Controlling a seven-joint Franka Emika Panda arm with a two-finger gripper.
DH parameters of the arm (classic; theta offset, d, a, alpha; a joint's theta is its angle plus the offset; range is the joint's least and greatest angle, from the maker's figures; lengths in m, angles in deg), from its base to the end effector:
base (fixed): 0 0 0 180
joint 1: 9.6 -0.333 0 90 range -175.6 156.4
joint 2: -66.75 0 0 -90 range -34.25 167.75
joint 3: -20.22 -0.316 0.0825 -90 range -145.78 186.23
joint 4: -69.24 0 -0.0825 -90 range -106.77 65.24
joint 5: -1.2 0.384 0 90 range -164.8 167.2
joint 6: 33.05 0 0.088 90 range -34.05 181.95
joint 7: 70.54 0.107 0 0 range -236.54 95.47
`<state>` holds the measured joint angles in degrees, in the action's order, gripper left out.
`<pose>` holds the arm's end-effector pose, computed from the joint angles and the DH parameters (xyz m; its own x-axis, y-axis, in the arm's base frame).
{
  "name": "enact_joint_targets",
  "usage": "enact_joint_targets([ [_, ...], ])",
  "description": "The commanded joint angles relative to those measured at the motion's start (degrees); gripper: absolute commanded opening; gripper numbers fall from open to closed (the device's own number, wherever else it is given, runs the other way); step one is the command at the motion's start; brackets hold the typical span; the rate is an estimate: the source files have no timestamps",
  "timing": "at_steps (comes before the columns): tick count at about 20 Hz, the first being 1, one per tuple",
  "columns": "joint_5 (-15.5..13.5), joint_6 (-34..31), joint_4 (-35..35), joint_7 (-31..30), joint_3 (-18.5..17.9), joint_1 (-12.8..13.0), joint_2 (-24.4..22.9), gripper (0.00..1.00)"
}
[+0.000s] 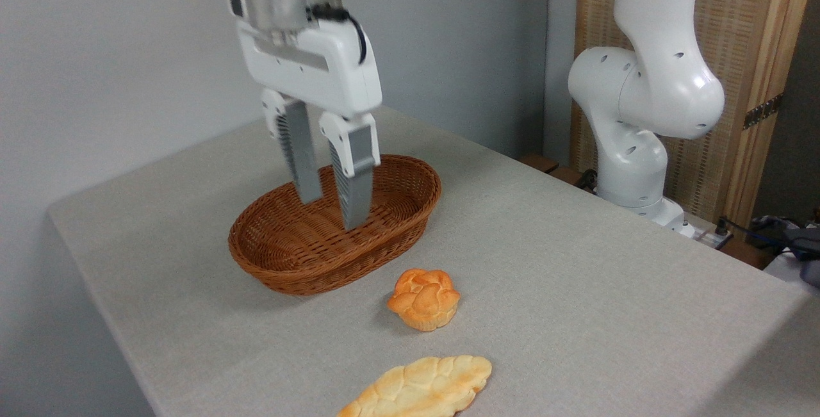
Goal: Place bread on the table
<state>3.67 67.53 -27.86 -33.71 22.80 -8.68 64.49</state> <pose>0.5570 -0.0307 0.6042 0.7558 -0.6526 0.0531 -0.6467 -0.7567 -0.0956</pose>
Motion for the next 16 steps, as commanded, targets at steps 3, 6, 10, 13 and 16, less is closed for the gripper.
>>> enact_joint_targets([
  [3,-6.52,-3.89,6.83,-5.63,2.07,-0.92,4.01,1.0],
  [6,-7.21,-5.39,6.83,-1.78,2.26,-0.92,3.84,1.0],
  [10,-8.54,-6.01,6.66,-0.97,1.82,-1.0,3.49,1.0],
  [13,-8.45,-8.02,6.74,-0.19,1.73,-1.0,3.49,1.0],
  [16,-8.45,-9.7,6.74,3.16,1.64,-1.0,3.4,1.0],
])
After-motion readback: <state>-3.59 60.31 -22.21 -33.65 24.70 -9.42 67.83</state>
